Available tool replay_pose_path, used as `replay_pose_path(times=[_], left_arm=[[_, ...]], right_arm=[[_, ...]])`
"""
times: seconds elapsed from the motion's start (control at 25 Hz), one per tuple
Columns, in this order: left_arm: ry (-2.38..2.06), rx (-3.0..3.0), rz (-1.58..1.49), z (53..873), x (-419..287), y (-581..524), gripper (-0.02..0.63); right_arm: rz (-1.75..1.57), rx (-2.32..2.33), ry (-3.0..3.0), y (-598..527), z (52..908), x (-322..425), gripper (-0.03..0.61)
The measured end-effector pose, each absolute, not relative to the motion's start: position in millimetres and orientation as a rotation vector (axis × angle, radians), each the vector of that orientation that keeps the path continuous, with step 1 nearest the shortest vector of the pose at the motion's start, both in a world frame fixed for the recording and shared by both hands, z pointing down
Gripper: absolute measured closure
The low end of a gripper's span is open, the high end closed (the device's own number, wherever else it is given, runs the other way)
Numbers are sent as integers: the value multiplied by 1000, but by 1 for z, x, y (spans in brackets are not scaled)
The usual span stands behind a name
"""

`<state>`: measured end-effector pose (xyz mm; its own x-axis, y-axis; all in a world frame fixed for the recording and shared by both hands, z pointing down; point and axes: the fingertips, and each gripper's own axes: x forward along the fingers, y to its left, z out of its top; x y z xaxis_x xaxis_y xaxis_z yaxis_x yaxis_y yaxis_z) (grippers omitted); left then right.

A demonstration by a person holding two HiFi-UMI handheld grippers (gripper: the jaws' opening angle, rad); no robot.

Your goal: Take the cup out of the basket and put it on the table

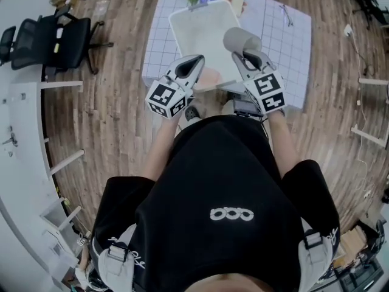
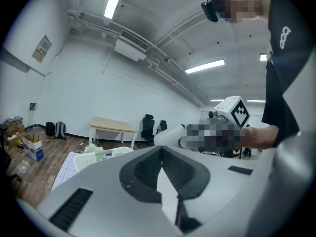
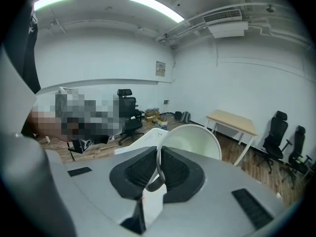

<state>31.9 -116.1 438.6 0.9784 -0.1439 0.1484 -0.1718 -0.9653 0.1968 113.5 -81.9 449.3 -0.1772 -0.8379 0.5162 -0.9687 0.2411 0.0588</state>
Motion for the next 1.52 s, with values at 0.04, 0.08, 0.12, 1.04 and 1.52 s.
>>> replay_pose_path(times=[0.04, 0.08, 0.12, 1.04, 1.52], left_arm=[[-202, 2922, 197, 437, 39, -112, 604], [-167, 2928, 198, 436, 46, -108, 604], [-129, 2933, 199, 435, 54, -103, 604], [656, 2890, 256, 433, 186, 42, 604], [546, 2902, 300, 444, 206, 32, 604]], right_arm=[[402, 1674, -2060, -77, 449, 119, 538], [412, 1701, -2043, -71, 449, 126, 538], [421, 1730, -2023, -64, 449, 132, 538], [661, 2288, -1489, 137, 464, 242, 538], [697, 2105, -1574, 107, 500, 280, 538]])
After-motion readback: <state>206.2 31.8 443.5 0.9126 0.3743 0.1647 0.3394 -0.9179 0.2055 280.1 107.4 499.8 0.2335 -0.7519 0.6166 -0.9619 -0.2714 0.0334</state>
